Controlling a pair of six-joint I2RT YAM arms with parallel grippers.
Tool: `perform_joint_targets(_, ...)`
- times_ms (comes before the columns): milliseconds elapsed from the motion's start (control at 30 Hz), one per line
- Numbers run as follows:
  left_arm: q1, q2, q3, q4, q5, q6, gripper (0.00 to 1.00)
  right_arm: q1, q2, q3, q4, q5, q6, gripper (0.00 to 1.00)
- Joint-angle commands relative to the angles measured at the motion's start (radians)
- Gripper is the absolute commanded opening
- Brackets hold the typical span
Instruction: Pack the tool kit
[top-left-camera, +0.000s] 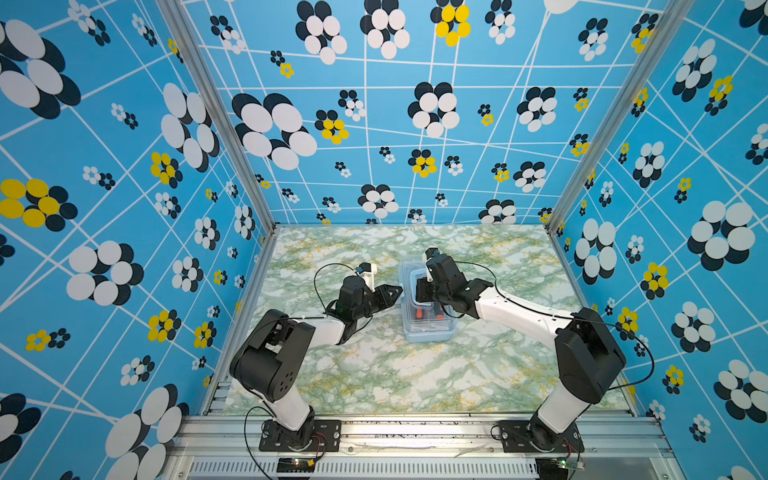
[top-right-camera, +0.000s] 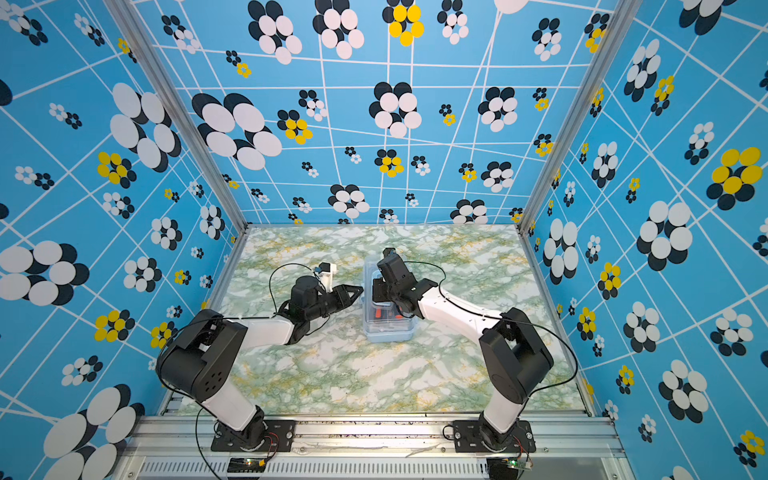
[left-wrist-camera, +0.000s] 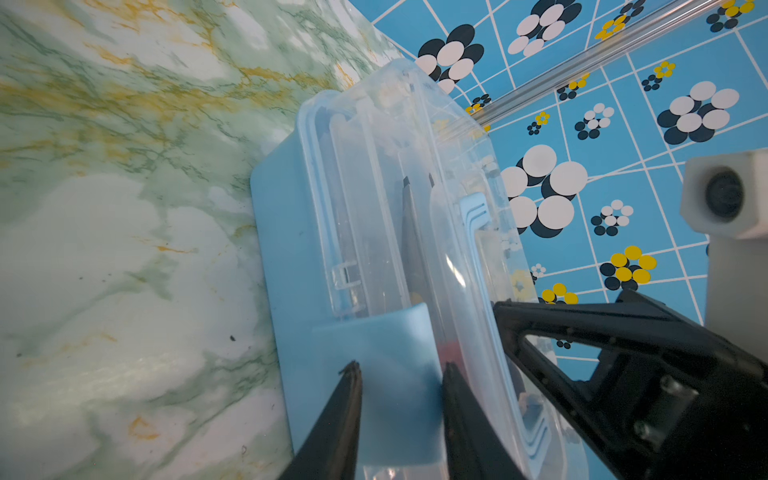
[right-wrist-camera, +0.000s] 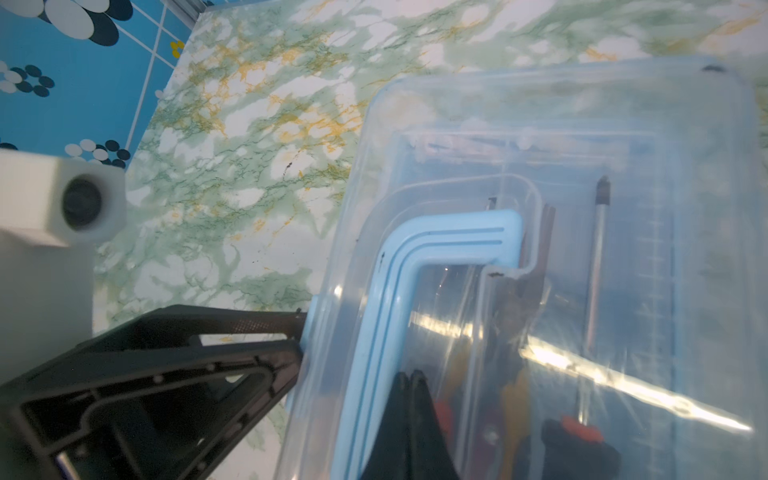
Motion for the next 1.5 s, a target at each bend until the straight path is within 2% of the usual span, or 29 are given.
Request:
perform_joint_targets(0,-0.013,0.024,-0.03,-0.057,0.025,0.027,0.32,0.008,0.031,-0.047,0.033,-0.095,0.037,0.0)
perform_joint_targets(167,-0.014,0.024,-0.052,-0.036,0.034,0.036,0.32,0.009,0.039,-0.052,0.028,-0.102,0.044,0.0)
perform_joint_targets(367,-0.023,-0.006,-0.054,-0.081,0.028,0.083,0.39,0.008,0.045,-0.044,0.014,-0.093,0.048,0.0)
perform_joint_targets(667,-0.03,0.052,-0.018,-0.062,0.03,0.092,0.33,0.007,0.054,-0.026,-0.004,-0.079,0.04,0.0)
perform_joint_targets(800,-0.03,0.051,-0.028,-0.045,0.009,0.075,0.33,0.007,0.054,-0.026,-0.009,-0.075,0.036,0.0)
perform_joint_targets(1033,-0.025,0.024,-0.005,-0.112,-0.034,0.108,0.36,0.008,0.054,-0.02,-0.016,-0.07,0.029,0.0)
perform_joint_targets(1467,0.001,0.054,-0.002,-0.08,-0.046,0.041,0.32,0.008,0.051,-0.017,-0.031,-0.055,0.022,0.0)
